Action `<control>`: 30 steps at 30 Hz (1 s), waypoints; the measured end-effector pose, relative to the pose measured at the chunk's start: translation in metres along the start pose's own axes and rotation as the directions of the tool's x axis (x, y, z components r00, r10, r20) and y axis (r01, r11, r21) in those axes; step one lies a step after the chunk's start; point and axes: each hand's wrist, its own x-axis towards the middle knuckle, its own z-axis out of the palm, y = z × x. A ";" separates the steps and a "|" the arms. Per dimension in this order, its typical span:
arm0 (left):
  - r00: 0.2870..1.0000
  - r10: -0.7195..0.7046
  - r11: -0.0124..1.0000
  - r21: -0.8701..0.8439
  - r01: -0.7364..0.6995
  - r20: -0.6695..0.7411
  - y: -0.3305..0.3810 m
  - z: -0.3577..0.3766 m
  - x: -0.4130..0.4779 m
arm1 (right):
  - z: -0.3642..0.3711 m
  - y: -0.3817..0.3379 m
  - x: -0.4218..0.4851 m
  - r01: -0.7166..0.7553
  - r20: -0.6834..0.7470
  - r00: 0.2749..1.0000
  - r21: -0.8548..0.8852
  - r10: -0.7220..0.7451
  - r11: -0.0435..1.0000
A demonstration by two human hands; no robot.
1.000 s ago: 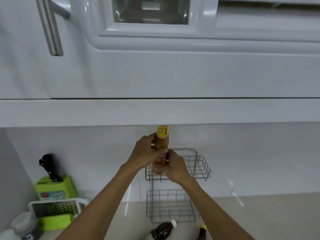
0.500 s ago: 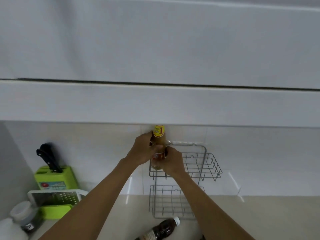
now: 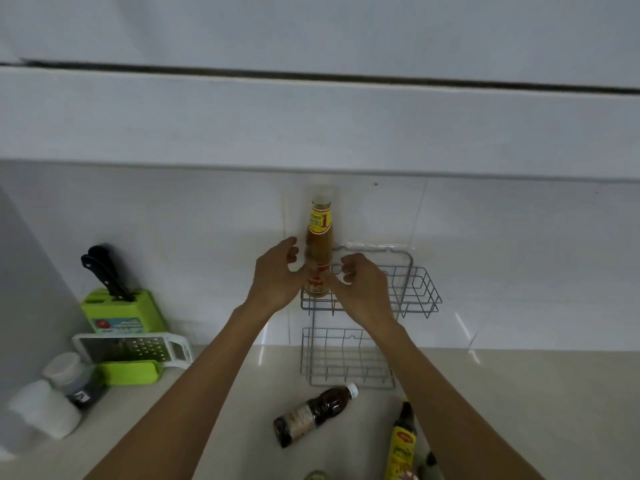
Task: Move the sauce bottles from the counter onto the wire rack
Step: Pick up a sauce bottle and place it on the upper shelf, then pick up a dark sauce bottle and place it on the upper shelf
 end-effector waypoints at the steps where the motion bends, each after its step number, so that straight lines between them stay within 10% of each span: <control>1: 1.000 -0.018 1.000 -0.020 0.017 -0.011 -0.003 -0.002 -0.007 | -0.004 0.004 -0.012 0.025 -0.048 0.999 0.002 -0.025 1.000; 5: 0.992 -0.128 0.989 -0.072 0.128 -0.007 -0.031 0.000 -0.037 | 0.005 0.037 -0.061 -0.251 0.222 0.952 0.174 0.211 0.952; 9: 0.931 -0.319 0.948 0.070 0.312 0.178 -0.080 0.030 -0.070 | 0.044 0.087 -0.081 -0.534 0.562 0.676 -0.073 0.477 0.843; 15: 0.737 -0.460 0.870 0.419 0.262 0.496 -0.143 0.088 -0.123 | 0.089 0.138 -0.093 -0.599 0.518 0.569 -0.269 0.638 0.754; 20: 0.789 -0.435 0.842 0.507 0.186 0.434 -0.185 0.116 -0.138 | 0.111 0.154 -0.090 -0.810 0.463 0.403 -0.220 0.789 0.543; 30: 0.791 -0.364 0.927 0.274 0.256 0.491 -0.178 0.091 -0.149 | 0.091 0.135 -0.093 -0.826 0.564 0.473 0.016 0.678 0.563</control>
